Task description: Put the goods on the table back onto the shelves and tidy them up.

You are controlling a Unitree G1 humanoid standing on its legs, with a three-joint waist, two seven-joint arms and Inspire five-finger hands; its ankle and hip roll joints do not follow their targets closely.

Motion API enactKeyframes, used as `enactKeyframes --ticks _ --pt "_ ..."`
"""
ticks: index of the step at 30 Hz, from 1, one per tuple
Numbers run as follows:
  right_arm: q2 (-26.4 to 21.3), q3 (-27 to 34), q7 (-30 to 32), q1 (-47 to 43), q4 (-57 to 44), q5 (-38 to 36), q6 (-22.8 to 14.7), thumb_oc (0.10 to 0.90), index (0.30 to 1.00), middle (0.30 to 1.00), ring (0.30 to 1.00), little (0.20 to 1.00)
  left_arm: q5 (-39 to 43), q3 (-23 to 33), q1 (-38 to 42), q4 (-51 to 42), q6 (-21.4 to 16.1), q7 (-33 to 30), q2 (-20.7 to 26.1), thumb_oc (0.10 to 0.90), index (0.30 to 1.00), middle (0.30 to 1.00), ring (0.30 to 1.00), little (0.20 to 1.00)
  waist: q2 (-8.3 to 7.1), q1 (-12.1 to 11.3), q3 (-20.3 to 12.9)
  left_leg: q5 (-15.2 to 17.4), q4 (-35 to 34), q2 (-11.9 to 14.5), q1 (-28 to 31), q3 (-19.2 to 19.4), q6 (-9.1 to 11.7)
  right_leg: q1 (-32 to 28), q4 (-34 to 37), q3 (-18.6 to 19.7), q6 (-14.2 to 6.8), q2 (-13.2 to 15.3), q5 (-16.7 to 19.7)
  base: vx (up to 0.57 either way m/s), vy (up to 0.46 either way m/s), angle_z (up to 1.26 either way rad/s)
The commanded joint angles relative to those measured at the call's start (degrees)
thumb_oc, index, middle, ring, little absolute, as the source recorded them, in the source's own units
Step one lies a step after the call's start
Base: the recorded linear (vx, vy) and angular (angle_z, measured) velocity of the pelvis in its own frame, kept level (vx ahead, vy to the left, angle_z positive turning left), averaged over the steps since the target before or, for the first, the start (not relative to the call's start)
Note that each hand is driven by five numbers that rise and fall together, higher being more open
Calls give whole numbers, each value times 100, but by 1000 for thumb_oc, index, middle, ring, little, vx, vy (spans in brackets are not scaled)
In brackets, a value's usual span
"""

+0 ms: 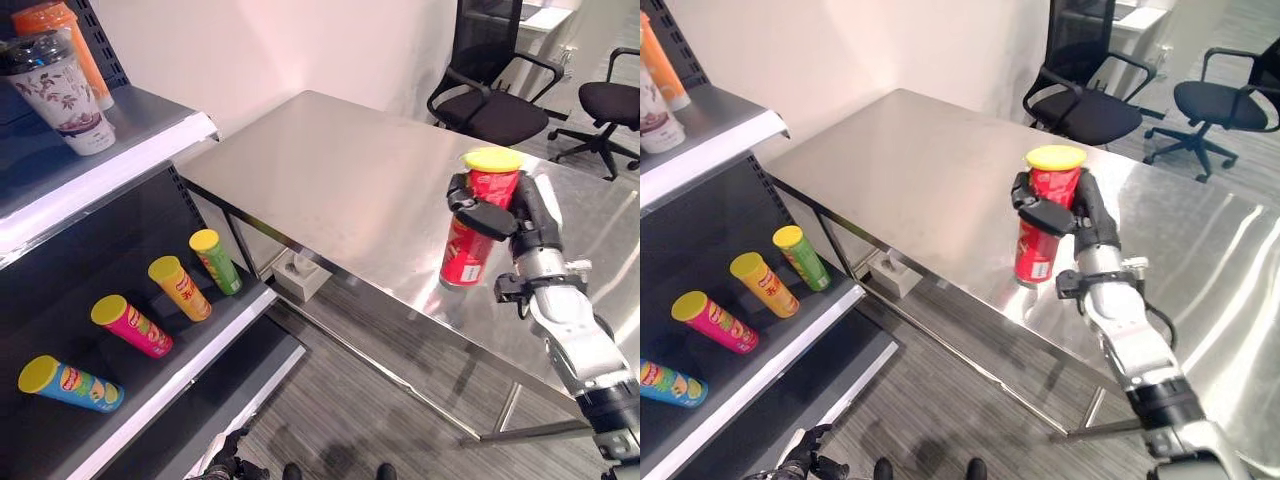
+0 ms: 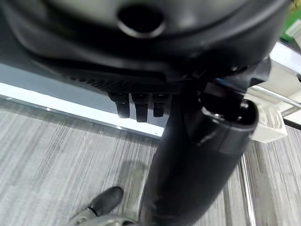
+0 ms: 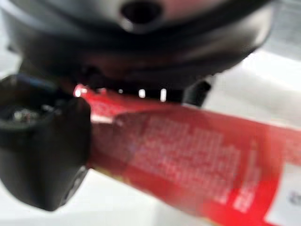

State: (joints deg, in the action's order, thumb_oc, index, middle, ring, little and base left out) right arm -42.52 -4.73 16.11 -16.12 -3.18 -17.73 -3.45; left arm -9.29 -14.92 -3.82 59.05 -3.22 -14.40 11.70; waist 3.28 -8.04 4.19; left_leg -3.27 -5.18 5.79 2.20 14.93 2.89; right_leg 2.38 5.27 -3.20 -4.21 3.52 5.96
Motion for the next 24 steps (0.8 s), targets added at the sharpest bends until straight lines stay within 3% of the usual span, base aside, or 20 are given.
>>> enactKeyframes --ticks 1,5,7,10,12,15,19,21,22,23,24 --pt "677 616 450 -455 -1168 951 -1086 400 300 300 300 300 -313 -45 407 200 -97 -319 371 800 900 900 900 900 -479 21 -222 50 18 499 70 -36 363 -598 -667 -40 -430 585 -1101 -57 -65 10" --pt "971 469 427 -284 -1586 1298 -1109 400 300 300 300 300 -399 -50 420 99 -110 -351 406 800 900 900 900 900 -472 41 -207 -31 18 576 80 -64 385 -618 -715 -20 -369 502 -1187 -104 -118 3" --pt "1425 -269 154 -40 -2116 1502 -1269 400 300 300 300 300 -417 -67 451 -250 -200 -418 457 800 900 900 900 900 -428 -5 15 -475 23 836 -178 -177 508 -608 -836 33 -185 240 -1376 -289 -225 12" --pt "1458 -590 126 -64 -2089 1637 -1278 400 300 300 300 300 -436 -135 545 -429 -255 -477 500 800 900 900 900 900 -426 -31 164 -767 49 958 -500 -321 616 -576 -862 -85 -138 147 -1393 -233 -126 21" --pt "1487 -848 141 -91 -1907 1644 -1274 400 300 300 300 300 -445 -264 656 -646 -288 -527 518 800 900 900 900 900 -431 -7 318 -890 93 1076 -769 -168 593 -467 -975 -300 -120 173 -1411 -318 -46 53" --pt "1456 -1104 40 40 -1736 1682 -1156 400 300 300 300 300 -591 -454 609 -866 -345 -400 525 800 900 900 900 900 -447 153 306 -723 280 1361 -664 502 486 -345 -1032 -621 -156 345 -1304 -213 99 92" --pt "1317 -1185 -1 320 -1733 1987 -1130 400 300 300 300 300 -825 -415 558 -652 -321 -510 494 800 900 900 900 900 -423 360 243 -436 570 1742 -191 638 626 -181 -995 -872 -265 737 -1106 -126 261 77" --pt "1272 -1146 121 368 -1607 1990 -1127 400 300 300 300 300 -1091 -637 704 -697 -370 -599 554 800 900 900 900 900 -331 502 240 -853 599 2329 48 472 877 -4 -945 -935 -470 1196 -991 -86 579 81" --pt "1273 -1138 133 364 -1599 1995 -1133 400 300 300 300 300 -1100 -646 708 -704 -370 -600 557 800 900 900 900 900 -328 502 261 -932 606 2342 -6 486 846 33 -958 -990 -447 1191 -927 -36 639 70" --pt "1295 -1127 214 334 -1566 1992 -1166 400 300 300 300 300 -1258 -824 811 -813 -416 -598 634 800 900 900 900 900 -280 524 286 -1051 582 2568 -7 373 1036 74 -869 -944 -602 1490 -896 -70 517 57" --pt "1334 -1128 270 291 -1583 1959 -1190 400 300 300 300 300 -1302 -903 866 -873 -415 -618 679 800 900 900 900 900 -257 470 347 -1023 678 2534 -198 190 1028 95 -773 -975 -645 1604 -753 21 680 47"
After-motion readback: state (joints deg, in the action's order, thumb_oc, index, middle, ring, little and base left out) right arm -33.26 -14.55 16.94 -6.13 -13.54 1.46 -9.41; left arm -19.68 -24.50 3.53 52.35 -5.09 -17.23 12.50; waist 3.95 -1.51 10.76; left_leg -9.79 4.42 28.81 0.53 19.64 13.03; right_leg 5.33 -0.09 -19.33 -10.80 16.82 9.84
